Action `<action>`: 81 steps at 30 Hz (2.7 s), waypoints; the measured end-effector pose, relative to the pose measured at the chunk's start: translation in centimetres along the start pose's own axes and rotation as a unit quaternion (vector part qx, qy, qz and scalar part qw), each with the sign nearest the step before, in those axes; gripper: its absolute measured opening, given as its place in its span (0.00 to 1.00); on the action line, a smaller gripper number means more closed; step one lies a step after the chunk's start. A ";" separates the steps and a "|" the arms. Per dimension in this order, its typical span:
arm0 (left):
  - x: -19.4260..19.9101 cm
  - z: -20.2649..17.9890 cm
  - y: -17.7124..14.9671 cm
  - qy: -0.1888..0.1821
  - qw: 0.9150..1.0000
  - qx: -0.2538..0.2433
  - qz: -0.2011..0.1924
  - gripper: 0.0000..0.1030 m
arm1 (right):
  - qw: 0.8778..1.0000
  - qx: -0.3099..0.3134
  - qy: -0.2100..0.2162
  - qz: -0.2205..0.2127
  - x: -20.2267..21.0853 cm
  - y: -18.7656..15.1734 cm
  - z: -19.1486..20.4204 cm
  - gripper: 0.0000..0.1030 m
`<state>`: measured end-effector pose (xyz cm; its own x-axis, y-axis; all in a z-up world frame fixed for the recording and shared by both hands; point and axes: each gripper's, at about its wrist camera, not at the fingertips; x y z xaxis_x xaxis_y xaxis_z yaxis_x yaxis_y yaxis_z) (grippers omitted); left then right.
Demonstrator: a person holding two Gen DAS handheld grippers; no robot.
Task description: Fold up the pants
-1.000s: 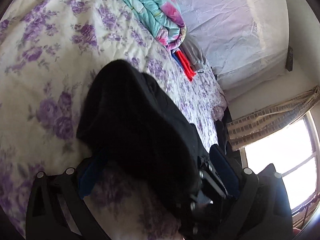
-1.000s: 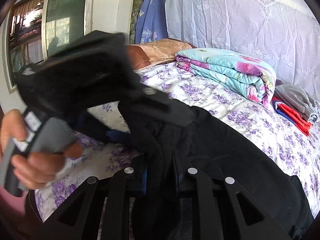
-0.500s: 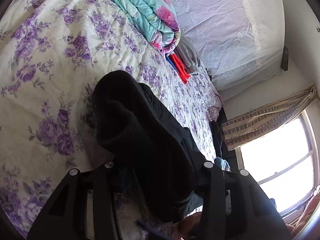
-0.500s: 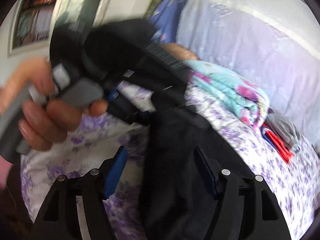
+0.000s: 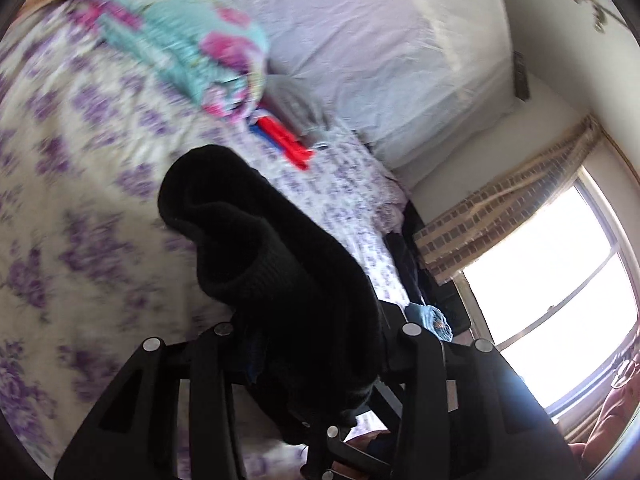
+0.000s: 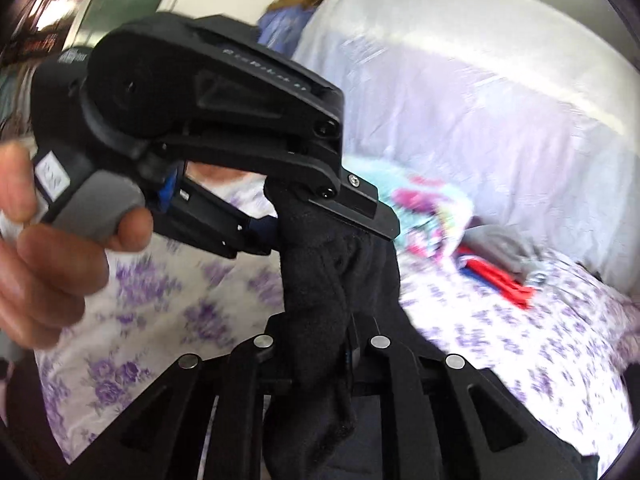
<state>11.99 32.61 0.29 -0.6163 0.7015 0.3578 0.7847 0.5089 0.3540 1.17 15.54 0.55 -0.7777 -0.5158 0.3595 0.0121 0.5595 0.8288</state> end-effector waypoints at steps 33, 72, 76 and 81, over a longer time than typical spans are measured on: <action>-23.1 -15.7 -14.1 0.013 0.972 -0.194 0.132 0.90 | 0.879 -0.459 -0.127 0.009 17.6 -28.4 -18.1 0.73; -21.0 -4.8 -18.5 0.228 0.939 -0.252 0.055 0.94 | 0.928 -0.341 -0.114 0.095 13.8 -28.0 -23.7 0.57; -21.1 -4.8 -18.3 0.229 0.940 -0.247 0.057 0.94 | 0.929 -0.334 -0.124 0.099 15.0 -26.9 -23.3 0.58; -21.0 -4.9 -18.2 0.231 0.939 -0.249 0.053 0.95 | 0.944 -0.300 -0.129 0.053 17.9 -24.4 -21.5 0.58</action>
<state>10.32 6.10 -9.42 -0.5891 0.3849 0.7105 0.7864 0.0712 0.6136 0.42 -21.27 -4.02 -0.8786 -0.2590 0.4012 0.3914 0.0909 0.9157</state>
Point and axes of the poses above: each gripper's, at about its wrist camera, not at the fingertips, and x roughly against the way its jaws point, z to its left, y to its top, and after that the axes turned 12 degrees about x, right-handed
